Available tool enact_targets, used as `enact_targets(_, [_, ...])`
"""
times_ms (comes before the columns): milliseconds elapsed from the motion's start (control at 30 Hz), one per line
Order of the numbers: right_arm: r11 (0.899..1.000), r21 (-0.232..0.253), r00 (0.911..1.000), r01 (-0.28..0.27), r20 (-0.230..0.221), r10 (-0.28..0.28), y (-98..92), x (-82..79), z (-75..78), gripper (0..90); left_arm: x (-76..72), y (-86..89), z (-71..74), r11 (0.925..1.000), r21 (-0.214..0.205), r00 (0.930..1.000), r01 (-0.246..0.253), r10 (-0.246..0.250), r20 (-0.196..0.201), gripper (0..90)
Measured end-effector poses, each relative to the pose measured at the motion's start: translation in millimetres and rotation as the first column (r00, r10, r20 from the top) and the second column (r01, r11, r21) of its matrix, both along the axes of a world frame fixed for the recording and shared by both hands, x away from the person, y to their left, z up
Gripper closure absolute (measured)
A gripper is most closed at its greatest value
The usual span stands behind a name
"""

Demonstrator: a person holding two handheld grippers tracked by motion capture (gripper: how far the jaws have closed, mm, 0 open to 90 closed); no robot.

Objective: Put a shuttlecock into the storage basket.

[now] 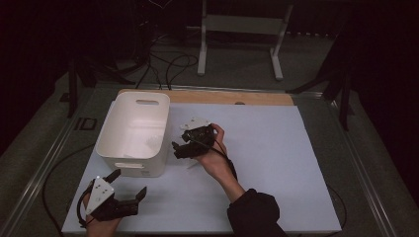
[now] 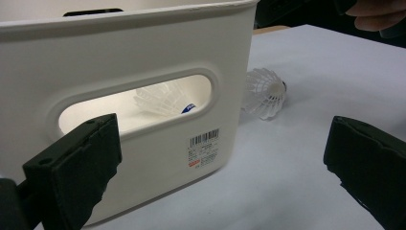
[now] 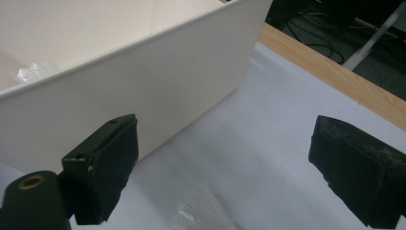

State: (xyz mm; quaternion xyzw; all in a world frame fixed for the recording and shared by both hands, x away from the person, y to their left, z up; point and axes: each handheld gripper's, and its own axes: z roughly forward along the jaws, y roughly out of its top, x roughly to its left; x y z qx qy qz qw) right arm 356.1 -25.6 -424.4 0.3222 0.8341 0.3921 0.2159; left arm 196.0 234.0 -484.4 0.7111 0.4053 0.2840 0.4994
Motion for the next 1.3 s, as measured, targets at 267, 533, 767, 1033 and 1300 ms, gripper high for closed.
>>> enact_targets(267, [1.000,-0.012,0.9999,0.000,-0.010,-0.001,-0.6,1.4,-5.7,9.8,-0.1,0.1,0.1,1.0000,0.001,1.0000,0.001,-0.001,0.001,0.0])
enact_targets(533, [0.999,-0.033,0.9997,0.005,-0.025,-0.006,-3.4,1.3,-13.6,10.0,0.1,-0.2,-0.1,1.0000,-0.001,1.0000,-0.001,0.001,0.001,0.0])
enact_targets(767, [0.999,-0.042,0.9994,0.005,-0.033,-0.007,-4.3,1.1,-17.7,10.1,0.0,0.0,-0.1,1.0000,0.000,1.0000,-0.001,0.001,0.002,0.0])
enact_targets(1033, [0.999,-0.053,0.9987,0.010,-0.049,-0.012,-4.8,1.8,-24.1,10.2,-0.1,0.0,0.0,1.0000,0.000,1.0000,-0.003,0.003,0.003,0.0])
enact_targets(1300, [0.997,-0.073,0.9983,0.009,-0.056,-0.013,-5.2,1.7,-29.3,12.3,-0.1,-0.1,0.0,1.0000,-0.002,1.0000,-0.003,0.003,0.004,0.0])
